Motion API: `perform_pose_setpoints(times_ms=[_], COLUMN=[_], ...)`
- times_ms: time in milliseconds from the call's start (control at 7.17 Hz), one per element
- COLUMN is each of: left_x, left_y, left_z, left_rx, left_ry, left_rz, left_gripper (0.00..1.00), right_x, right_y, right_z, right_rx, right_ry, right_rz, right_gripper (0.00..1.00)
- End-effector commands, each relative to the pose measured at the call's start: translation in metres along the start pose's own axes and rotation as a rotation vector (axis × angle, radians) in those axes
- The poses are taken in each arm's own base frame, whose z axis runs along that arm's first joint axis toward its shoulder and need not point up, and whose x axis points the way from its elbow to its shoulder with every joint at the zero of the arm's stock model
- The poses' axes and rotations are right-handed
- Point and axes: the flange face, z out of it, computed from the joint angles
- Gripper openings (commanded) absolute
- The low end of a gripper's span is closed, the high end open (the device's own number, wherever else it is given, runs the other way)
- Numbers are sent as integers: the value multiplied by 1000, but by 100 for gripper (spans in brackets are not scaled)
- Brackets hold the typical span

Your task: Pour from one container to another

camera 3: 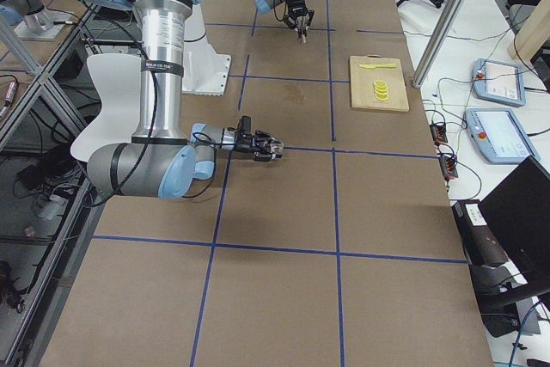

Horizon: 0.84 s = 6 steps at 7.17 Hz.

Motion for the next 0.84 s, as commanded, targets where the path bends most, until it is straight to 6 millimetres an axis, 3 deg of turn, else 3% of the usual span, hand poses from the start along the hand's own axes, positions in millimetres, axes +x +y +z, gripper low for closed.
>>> perform_pose_setpoints(times_ms=[0, 140, 279, 419, 558, 698], left_x=[0, 0, 0, 0, 0, 0], left_y=[-1, -1, -2, -2, -2, -2], left_z=[-1, -1, -1, -1, -1, -1], left_rx=[4, 4, 5, 5, 5, 5], left_ry=[0, 0, 0, 0, 0, 0], left_rz=[0, 0, 2, 0, 2, 0], left_gripper=[0, 0, 0, 0, 0, 0], right_x=[0, 1, 0, 0, -1, -1], right_y=[1, 2, 2, 2, 1, 1], right_z=[0, 0, -1, -1, -1, -1], right_rx=[-2, -2, -4, -7, -7, -6], right_ry=[0, 0, -2, -3, -4, -4], right_rz=[-2, -3, 4, 4, 4, 5], right_gripper=[69, 65, 49, 19, 4, 0])
